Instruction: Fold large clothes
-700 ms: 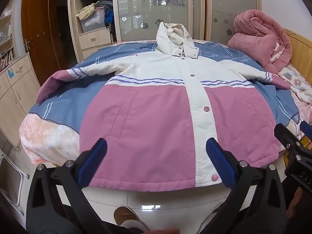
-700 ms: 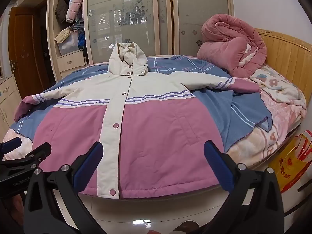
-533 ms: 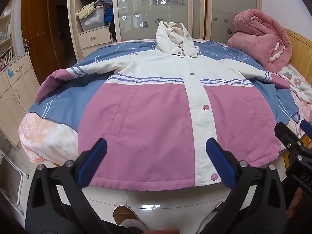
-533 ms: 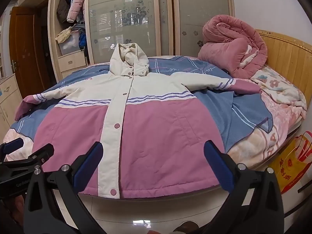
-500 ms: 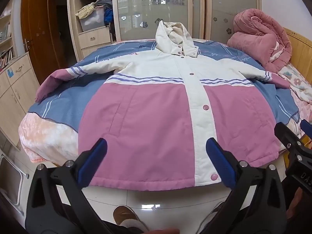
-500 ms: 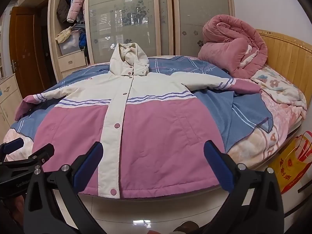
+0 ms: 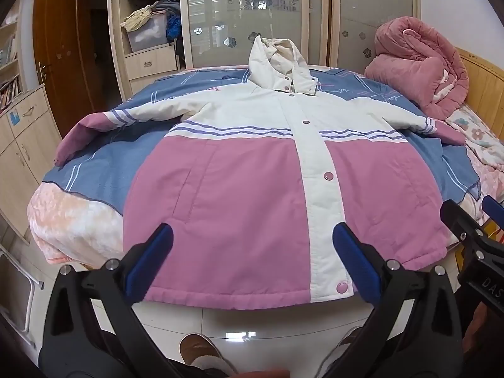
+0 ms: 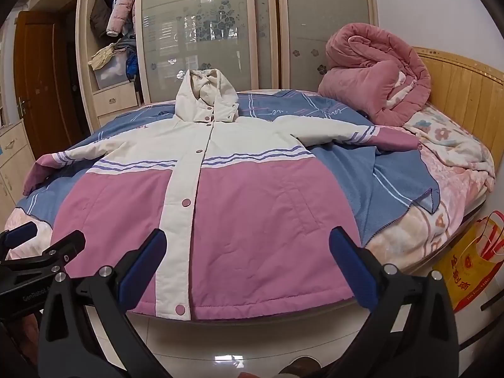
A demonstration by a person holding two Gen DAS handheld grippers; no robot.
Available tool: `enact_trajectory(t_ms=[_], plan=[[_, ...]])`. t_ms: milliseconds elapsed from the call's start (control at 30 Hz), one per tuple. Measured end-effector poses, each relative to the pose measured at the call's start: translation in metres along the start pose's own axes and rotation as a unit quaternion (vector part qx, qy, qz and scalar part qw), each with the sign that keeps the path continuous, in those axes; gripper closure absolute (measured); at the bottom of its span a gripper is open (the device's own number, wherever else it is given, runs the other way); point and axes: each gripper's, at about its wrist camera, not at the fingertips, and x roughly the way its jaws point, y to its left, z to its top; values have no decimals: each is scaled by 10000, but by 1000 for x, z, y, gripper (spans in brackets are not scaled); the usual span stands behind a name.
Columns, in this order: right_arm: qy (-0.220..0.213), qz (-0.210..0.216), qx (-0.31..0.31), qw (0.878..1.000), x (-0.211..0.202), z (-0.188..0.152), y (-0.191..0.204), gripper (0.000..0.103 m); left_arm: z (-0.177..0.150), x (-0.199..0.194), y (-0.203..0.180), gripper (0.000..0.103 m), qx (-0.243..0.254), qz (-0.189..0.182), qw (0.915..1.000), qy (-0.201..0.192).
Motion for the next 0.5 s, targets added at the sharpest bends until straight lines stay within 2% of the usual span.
enact_trajectory(t_ms=[500], plan=[[30, -9, 9, 10000, 1, 0, -2, 1, 0, 2, 1, 2, -1, -7, 10000, 1]])
